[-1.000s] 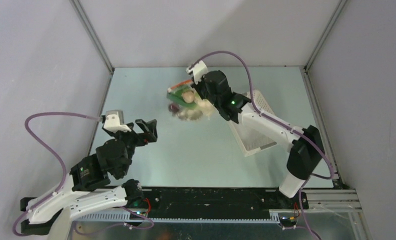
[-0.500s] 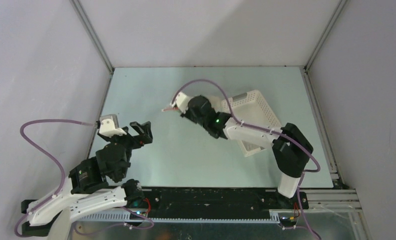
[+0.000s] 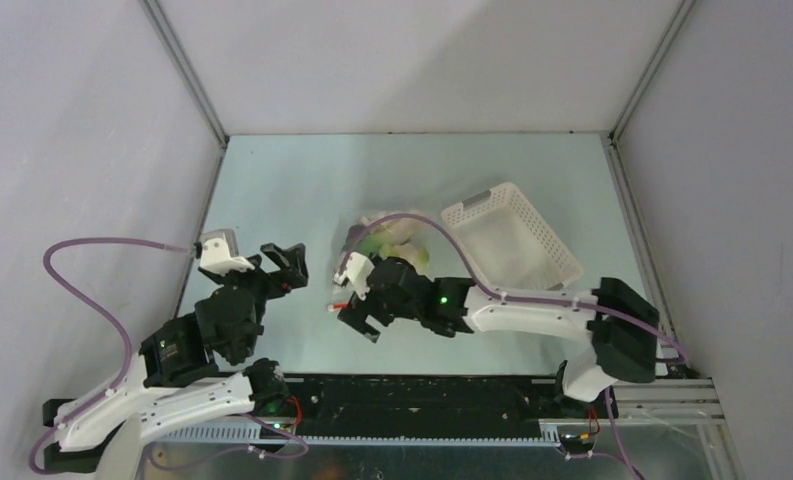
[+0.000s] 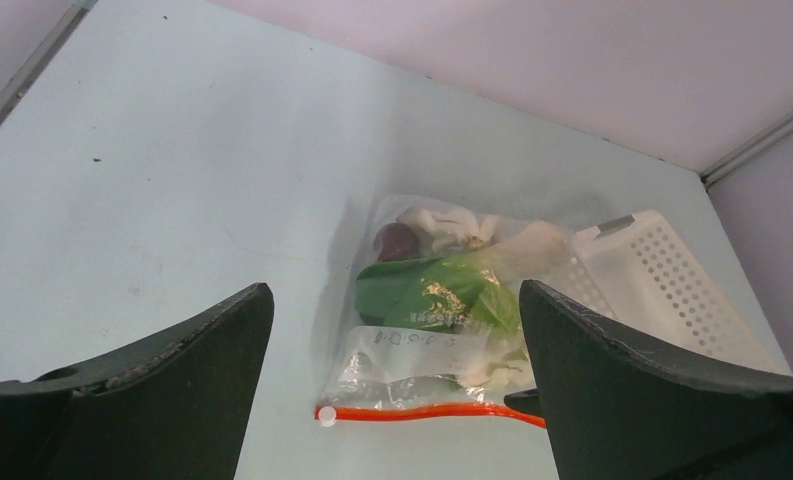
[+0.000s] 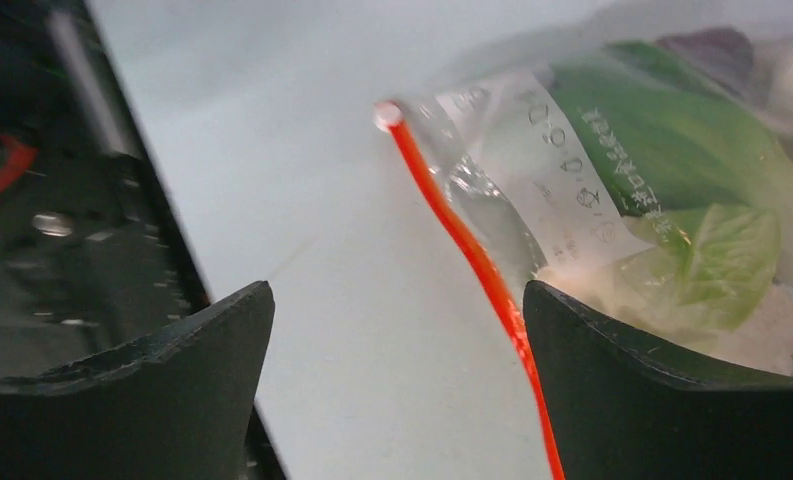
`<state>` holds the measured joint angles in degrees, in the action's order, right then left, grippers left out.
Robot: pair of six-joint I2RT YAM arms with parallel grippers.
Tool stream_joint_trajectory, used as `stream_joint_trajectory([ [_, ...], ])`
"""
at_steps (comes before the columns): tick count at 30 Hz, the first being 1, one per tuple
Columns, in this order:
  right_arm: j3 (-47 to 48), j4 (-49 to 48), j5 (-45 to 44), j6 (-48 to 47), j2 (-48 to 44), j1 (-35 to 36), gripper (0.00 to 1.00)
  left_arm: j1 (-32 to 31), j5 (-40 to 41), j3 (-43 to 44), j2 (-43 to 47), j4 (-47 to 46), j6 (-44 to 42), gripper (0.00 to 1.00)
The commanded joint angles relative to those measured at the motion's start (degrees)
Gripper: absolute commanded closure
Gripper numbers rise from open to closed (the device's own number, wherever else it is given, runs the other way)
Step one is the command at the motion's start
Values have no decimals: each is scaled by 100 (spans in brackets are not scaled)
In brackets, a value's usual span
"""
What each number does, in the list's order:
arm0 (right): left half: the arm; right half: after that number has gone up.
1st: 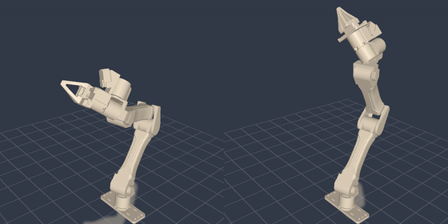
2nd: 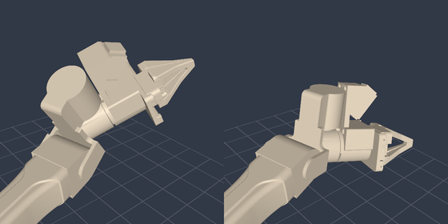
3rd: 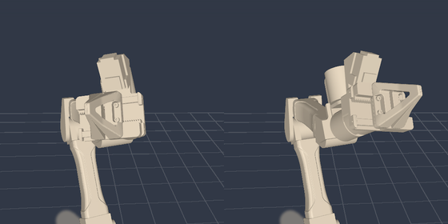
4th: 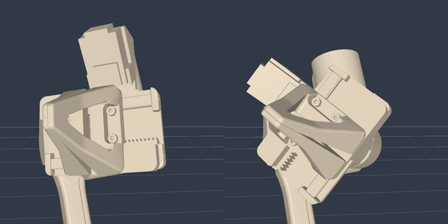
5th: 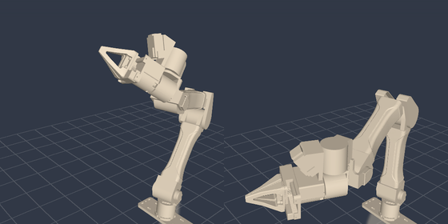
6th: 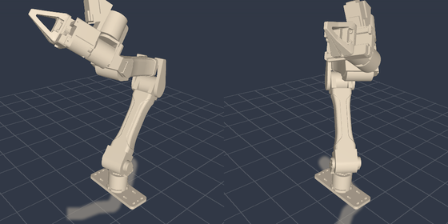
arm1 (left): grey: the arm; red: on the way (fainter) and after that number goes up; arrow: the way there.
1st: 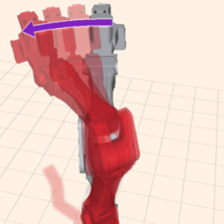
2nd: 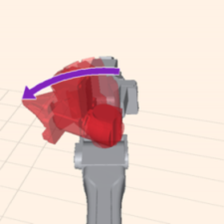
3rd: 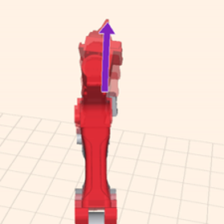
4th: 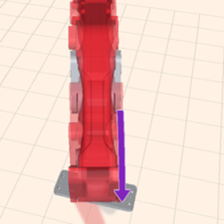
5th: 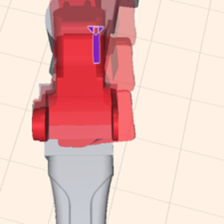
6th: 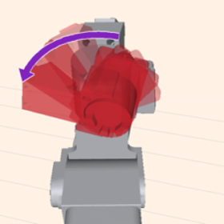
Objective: Place the food in the zip-top bag and seal the zipper
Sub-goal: Place the zipper food storage bag at the center of the board, then reset both arms
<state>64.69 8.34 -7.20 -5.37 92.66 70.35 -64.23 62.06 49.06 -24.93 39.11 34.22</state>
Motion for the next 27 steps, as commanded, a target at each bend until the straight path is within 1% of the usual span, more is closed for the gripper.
stream_joint_trajectory([
  [1, 13, -108, 361, 953, -807, -128, 1, -10, 18, -41, -120, -36, 410, 0],
  [2, -7, -110, 387, 1066, -1054, -224, 1, -6, 28, -35, -180, 4, 520, 0],
  [3, -56, -115, 393, 1317, -1188, -469, 1, 36, 87, -10, -265, 72, 632, 0],
  [4, -128, -94, 376, 1459, -1496, -823, 0, 74, 96, -1, -306, 181, 890, 0],
  [5, -178, -68, 357, 1723, -1655, -1024, 1, 252, -49, -56, -335, 174, 953, 0],
  [6, -304, 32, 280, 1833, -1934, -1474, 0, 397, -210, -108, -403, 59, 959, 0],
  [7, -376, 109, 175, 2063, -2071, -1719, 0, 832, -660, -259, -468, -15, 979, 0],
  [8, -531, 287, -14, 2174, -2311, -2302, 1, 1413, -928, -345, -504, -171, 1054, 0],
  [9, -604, 390, -82, 2392, -2566, -2599, 1, 1742, -1591, -536, -561, -252, 1083, 0],
  [10, -737, 643, -214, 2580, -2712, -3256, 1, 2431, -1912, -625, -594, -402, 1156, 0],
  [11, -817, 740, -292, 2653, -3014, -3603, 1, 2726, -2419, -777, -634, -451, 1291, 0],
  [12, -999, 887, -453, 2795, -3182, -4241, 1, 3235, -2708, -907, -640, -526, 1339, 0],
  [13, -1210, 1009, -530, 2865, -3516, -4592, 0, 3440, -2783, -960, -619, -611, 1381, 0],
  [14, -1299, 1098, -572, 3004, -3657, -5262, 0, 3772, -2876, -1065, -597, -666, 1388, 0],
  [15, -1476, 1282, -555, 3093, -3922, -5972, 1, 3871, -2915, -1100, -541, -764, 1386, 0],
  [16, -1560, 1353, -495, 3197, -4037, -6314, 1, 4051, -2945, -1124, -518, -795, 1386, 0],
  [17, -1724, 1499, -482, 3238, -4256, -6920, 0, 4116, -2910, -1099, -510, -717, 1443, 0],
  [19, -1945, 1628, -497, 3246, -4551, -7530, 1, 4184, -2657, -917, -582, -433, 1535, 0],
  [21, -2146, 1649, -605, 3198, -4832, -7830, 1, 4185, -2582, -749, -655, -287, 1444, 0],
  [24, -2343, 1607, -828, 3156, -5193, -7916, 0, 4192, -2616, -692, -633, -295, 1347, 0],
  [27, -2472, 1570, -1008, 3230, -5363, -7922, 1, 4193, -2583, -763, -581, -334, 1372, 0],
])
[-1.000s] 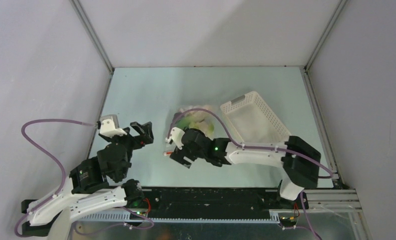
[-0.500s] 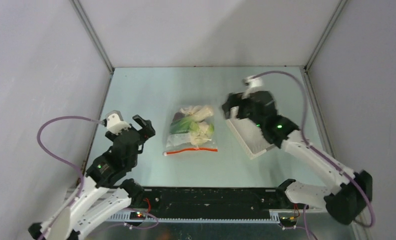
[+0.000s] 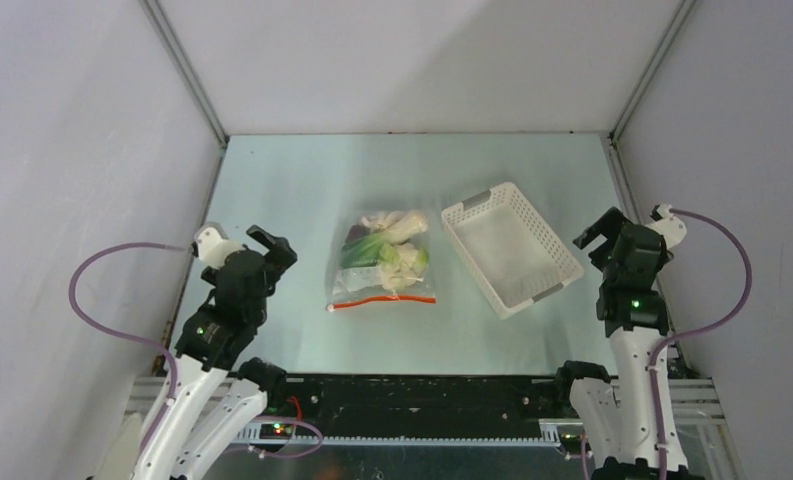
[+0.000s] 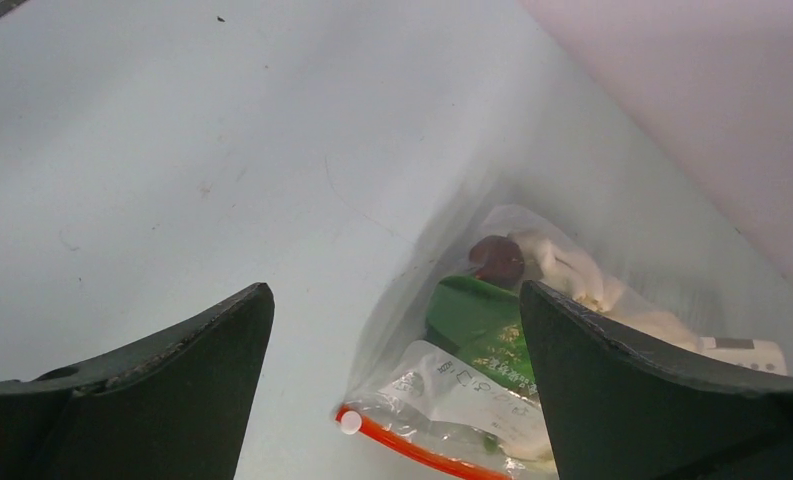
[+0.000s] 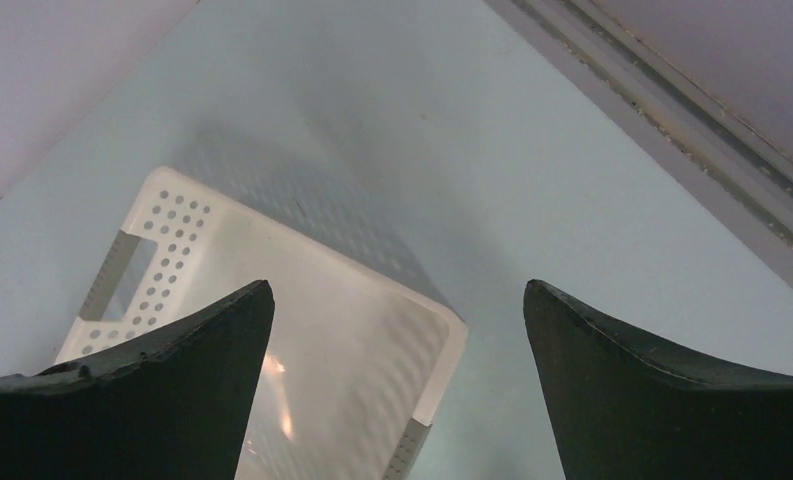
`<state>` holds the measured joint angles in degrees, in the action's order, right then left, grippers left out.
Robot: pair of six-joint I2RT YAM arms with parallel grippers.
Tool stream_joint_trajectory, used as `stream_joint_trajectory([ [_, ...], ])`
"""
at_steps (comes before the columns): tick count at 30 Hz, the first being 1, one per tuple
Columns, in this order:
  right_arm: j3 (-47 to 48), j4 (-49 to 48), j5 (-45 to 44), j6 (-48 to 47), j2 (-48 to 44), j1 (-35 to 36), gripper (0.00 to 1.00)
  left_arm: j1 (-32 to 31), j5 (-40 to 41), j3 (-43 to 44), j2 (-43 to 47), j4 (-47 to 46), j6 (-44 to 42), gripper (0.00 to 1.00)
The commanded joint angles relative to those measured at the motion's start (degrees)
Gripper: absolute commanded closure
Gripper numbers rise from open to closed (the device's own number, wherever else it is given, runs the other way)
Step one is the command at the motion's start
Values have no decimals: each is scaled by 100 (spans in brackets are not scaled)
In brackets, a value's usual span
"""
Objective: Place the food in the zip-top bag and seal the zipper
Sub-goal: Reset both arms
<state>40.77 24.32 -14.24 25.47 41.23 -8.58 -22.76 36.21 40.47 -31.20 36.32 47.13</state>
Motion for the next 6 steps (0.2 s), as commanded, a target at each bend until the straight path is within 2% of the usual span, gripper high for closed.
stream_joint_trajectory([
  [1, -93, -30, -332, 148, -265, -30, 1, 45, -21, 78, 55, -46, 60, 0],
  [6, -204, -130, -394, 113, -436, -30, 1, 46, -14, 29, 1, 39, 37, 0],
])
